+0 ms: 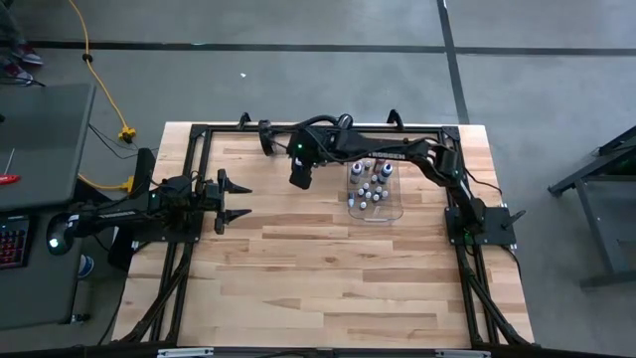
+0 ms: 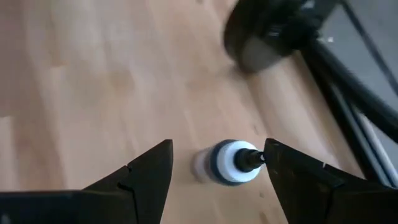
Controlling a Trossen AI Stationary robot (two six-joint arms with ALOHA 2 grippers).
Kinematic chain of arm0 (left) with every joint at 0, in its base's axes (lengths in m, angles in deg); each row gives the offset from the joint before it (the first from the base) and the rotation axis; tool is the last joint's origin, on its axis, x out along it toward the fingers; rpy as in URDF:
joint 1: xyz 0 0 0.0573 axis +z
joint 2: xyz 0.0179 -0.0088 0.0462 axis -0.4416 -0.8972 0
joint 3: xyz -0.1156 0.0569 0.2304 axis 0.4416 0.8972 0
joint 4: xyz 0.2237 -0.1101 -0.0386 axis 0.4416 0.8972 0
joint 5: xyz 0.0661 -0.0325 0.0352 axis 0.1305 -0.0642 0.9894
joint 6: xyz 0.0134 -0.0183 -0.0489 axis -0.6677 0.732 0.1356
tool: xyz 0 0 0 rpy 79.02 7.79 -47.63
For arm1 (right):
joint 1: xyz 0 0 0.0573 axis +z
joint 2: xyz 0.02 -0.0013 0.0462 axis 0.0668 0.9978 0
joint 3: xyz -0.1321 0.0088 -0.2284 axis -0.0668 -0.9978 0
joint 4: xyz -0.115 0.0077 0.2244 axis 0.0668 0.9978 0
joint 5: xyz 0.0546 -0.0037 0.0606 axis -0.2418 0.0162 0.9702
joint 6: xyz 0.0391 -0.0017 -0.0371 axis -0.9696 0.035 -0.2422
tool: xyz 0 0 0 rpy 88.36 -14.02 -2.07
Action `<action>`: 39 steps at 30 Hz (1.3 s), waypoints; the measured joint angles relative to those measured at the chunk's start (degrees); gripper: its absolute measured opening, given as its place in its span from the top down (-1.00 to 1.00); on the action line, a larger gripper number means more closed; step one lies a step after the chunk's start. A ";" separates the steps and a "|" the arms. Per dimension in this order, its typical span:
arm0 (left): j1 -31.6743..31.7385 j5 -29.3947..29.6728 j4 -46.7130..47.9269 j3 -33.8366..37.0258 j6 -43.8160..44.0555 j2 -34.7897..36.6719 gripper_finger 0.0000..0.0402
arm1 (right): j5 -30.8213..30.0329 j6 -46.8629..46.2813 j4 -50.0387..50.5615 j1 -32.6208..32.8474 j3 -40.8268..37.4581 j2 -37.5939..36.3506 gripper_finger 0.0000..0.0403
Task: Pick & Place food coloring
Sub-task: Put the big black food coloring bottle into the transparent bin
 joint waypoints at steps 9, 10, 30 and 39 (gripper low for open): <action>-0.02 -0.01 0.00 0.00 -0.01 -0.02 -0.38 | 0.13 -1.49 -0.46 -0.77 -1.06 0.19 -0.21; 0.00 -0.02 0.00 0.00 0.00 0.00 -0.38 | 0.13 -1.51 -0.49 -0.74 -1.04 0.15 -0.21; 0.00 -0.02 0.00 0.00 0.00 -0.02 -0.38 | 3.14 -2.68 -2.28 -1.29 -1.08 1.93 -0.21; 0.00 0.00 0.00 0.00 0.00 -0.02 -0.38 | 3.09 -2.83 -2.77 -1.29 -1.07 2.31 -0.20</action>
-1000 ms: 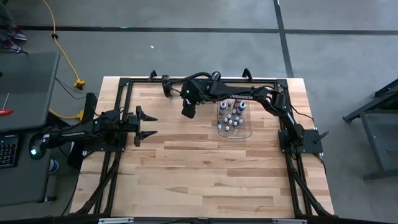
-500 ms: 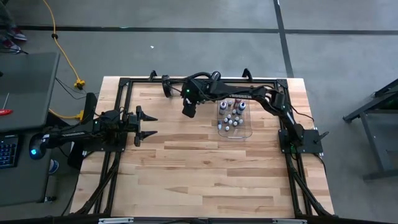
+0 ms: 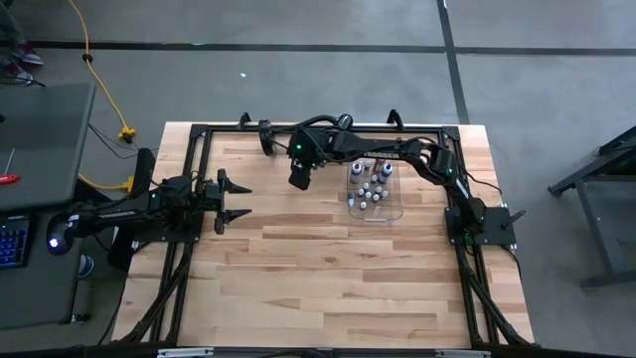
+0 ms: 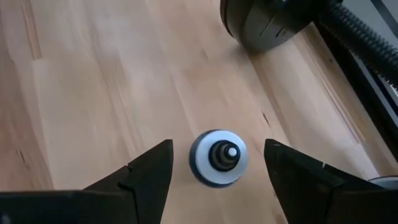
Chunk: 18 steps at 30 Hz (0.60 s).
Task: Pick & Place food coloring
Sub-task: Put the big black food coloring bottle into the transparent bin
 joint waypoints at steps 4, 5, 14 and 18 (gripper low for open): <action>-0.01 -0.02 0.00 0.00 0.00 0.01 -0.38 | 0.07 -0.15 -0.08 0.00 0.00 -0.02 -0.14; 0.00 -0.02 0.00 0.00 0.00 0.01 -0.38 | 0.07 -0.15 -0.04 0.00 0.00 -0.02 -0.11; -0.02 -0.02 0.00 -0.02 0.00 0.00 -0.38 | 0.11 -0.42 -0.03 0.00 0.00 -0.02 0.21; -0.02 -0.02 -0.02 0.00 -0.02 0.00 -0.38 | 0.66 -0.79 0.15 0.00 0.00 0.23 0.33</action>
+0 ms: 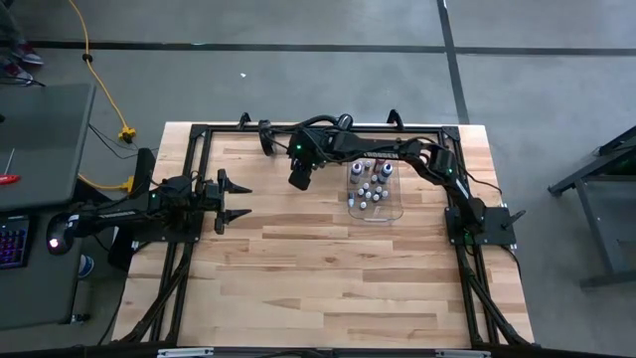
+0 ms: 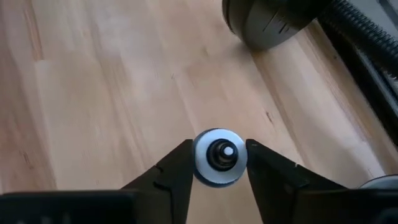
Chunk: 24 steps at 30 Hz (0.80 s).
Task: Pick & Place food coloring
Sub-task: Put the big black food coloring bottle into the transparent bin
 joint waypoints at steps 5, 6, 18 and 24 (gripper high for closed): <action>0.00 0.00 0.02 0.00 0.02 0.02 -0.38 | 0.41 -1.15 0.24 -0.04 0.07 0.36 0.39; 0.00 0.01 0.02 0.00 0.02 0.00 -0.38 | 0.38 -1.15 0.29 -0.04 0.07 0.36 0.39; 0.00 0.00 0.02 0.00 0.00 0.00 -0.38 | -0.52 -2.68 0.51 0.07 0.09 0.41 0.46; 0.02 0.00 0.02 0.00 0.00 0.01 -0.38 | -1.16 -2.83 3.13 0.34 2.38 0.45 0.46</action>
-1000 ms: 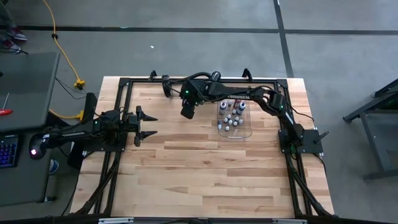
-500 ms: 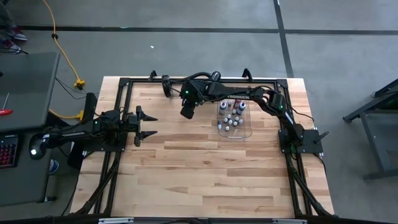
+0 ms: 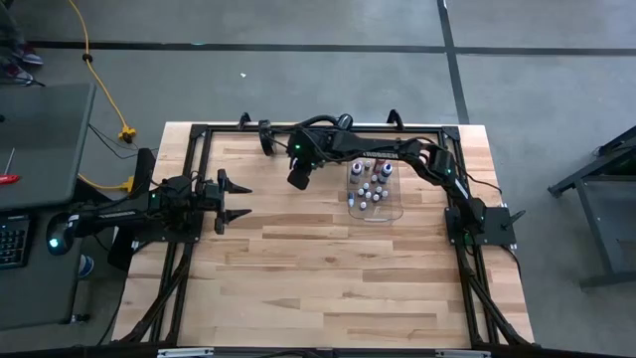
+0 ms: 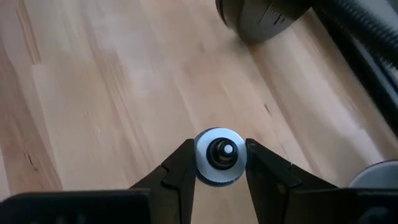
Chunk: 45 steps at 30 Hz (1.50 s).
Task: Pick & Place food coloring
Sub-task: Put the big black food coloring bottle into the transparent bin
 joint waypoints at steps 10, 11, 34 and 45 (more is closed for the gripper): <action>-0.01 0.00 -0.01 -0.02 0.01 0.00 -0.38 | -2.35 0.17 4.20 0.45 6.90 0.00 0.47; 0.00 0.00 0.00 0.00 0.02 0.01 -0.38 | -2.40 0.18 4.51 0.45 8.03 0.00 0.47; -0.02 0.02 -0.02 0.00 0.02 -0.01 -0.38 | -14.16 -12.35 26.37 4.98 13.53 -16.75 0.47; 0.00 0.00 -0.02 -0.02 0.00 -0.01 -0.38 | -23.02 -26.09 27.87 8.79 -14.07 -41.73 0.47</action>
